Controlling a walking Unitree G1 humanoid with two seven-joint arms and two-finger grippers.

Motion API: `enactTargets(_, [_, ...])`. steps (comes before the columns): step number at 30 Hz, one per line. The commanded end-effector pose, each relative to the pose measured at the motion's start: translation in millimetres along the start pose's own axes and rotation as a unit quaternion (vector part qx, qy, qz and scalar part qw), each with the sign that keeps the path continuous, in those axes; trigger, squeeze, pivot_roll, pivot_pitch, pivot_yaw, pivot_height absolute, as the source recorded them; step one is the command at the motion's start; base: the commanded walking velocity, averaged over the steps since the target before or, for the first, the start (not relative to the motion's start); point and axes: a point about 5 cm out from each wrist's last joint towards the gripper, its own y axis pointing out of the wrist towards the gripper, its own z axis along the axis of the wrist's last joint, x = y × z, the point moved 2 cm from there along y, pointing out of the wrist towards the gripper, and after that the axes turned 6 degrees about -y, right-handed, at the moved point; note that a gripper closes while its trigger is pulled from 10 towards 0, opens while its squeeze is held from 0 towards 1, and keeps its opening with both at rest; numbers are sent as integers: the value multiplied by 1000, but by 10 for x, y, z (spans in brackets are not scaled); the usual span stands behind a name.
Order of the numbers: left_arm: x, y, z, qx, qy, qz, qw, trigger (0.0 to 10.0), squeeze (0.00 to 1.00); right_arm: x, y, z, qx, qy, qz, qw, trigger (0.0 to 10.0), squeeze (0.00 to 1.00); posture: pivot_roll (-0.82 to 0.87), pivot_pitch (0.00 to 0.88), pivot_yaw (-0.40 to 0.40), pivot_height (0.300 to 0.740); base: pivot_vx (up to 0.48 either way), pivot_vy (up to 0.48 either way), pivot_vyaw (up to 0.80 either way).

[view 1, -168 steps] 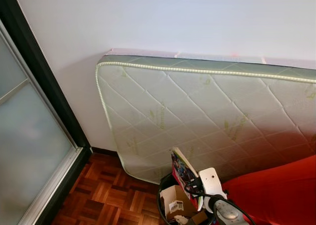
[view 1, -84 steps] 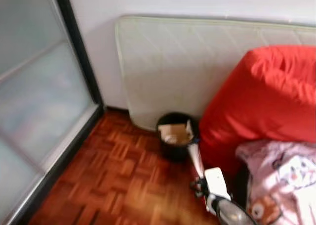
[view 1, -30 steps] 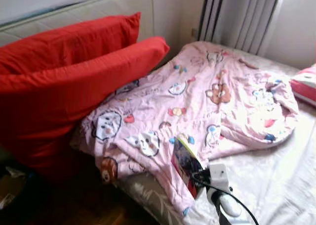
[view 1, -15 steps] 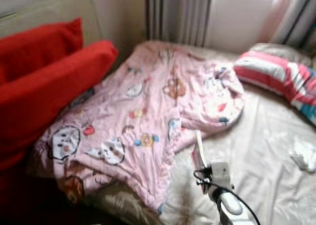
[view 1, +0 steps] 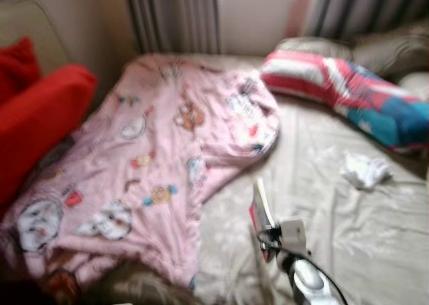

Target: Clean up the room

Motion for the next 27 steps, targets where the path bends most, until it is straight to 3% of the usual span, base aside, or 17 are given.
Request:
enactTargets(1, [-2,-33,-156,-25,-4,0,1000,10000,0,-6,22,73,15,3,-1,1000,10000,0,30,148,41,740,0,0,-775])
enactTargets(20, [9,-29,-146,-25,2,-3,1000,10000,0,1,25,80,15,2,-5,1000,10000,0,27,144,40,740,0,0,-775])
enactTargets(27, [9,-29,-143,-25,5,-4,1000,10000,0,20,25,96,21,6,-11,1000,10000,0,24,139,41,740,0,-72,-79])
